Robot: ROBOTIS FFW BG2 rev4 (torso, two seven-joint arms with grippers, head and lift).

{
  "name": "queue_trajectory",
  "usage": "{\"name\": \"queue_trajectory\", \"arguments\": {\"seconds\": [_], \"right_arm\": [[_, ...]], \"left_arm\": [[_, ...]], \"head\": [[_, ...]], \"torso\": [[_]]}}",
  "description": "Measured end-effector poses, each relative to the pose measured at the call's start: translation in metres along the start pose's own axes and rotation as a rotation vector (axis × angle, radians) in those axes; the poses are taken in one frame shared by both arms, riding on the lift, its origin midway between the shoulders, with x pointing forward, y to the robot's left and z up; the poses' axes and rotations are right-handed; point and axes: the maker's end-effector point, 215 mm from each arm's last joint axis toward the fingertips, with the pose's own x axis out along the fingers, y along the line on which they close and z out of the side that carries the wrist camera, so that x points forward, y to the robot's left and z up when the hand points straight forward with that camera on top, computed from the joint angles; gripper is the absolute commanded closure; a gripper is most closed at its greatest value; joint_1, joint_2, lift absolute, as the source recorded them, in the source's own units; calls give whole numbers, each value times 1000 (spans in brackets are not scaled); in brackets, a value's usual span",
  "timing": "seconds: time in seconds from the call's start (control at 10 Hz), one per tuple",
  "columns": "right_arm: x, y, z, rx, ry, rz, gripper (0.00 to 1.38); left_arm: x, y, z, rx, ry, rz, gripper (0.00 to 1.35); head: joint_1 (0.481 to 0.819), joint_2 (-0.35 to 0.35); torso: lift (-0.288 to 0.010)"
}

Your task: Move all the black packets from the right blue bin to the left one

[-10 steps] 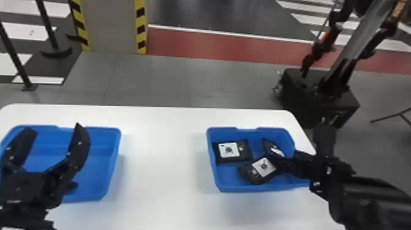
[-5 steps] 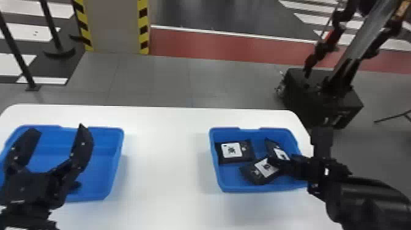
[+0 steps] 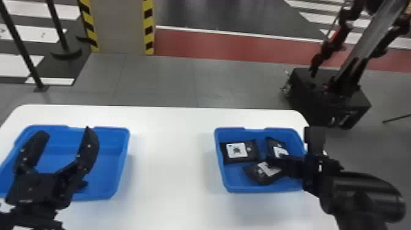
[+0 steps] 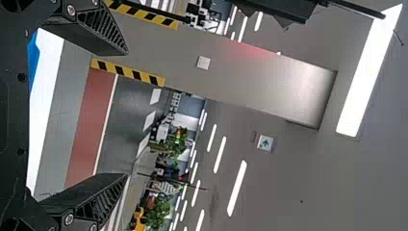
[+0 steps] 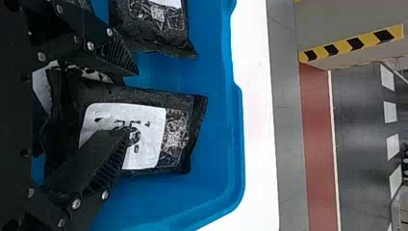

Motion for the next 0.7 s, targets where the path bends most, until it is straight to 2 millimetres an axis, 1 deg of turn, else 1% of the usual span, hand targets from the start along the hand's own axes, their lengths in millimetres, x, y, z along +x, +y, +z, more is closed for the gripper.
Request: {"name": "queue_trajectory", "arguments": {"seconds": [0.3,0.5,0.6,0.7], "right_arm": [[-8,17,19,-10,-78,23,1154],[-16,37,28,-7,-123,69,1157],[-20,44,32,-12,-136,79,1150],[-23,49,33,-14,-145,88,947]], "left_arm": [[-5,4,-2,-10,4,10,128],[-4,5,1,-18,-5,13,128],[-4,5,1,-21,-7,14,128],[-4,4,1,-23,-8,13,130]], "head": [[695,-133],[695,-113],[695,-104],[695,-101]], "torso": [[-110],[-110],[-110],[-110]]}}
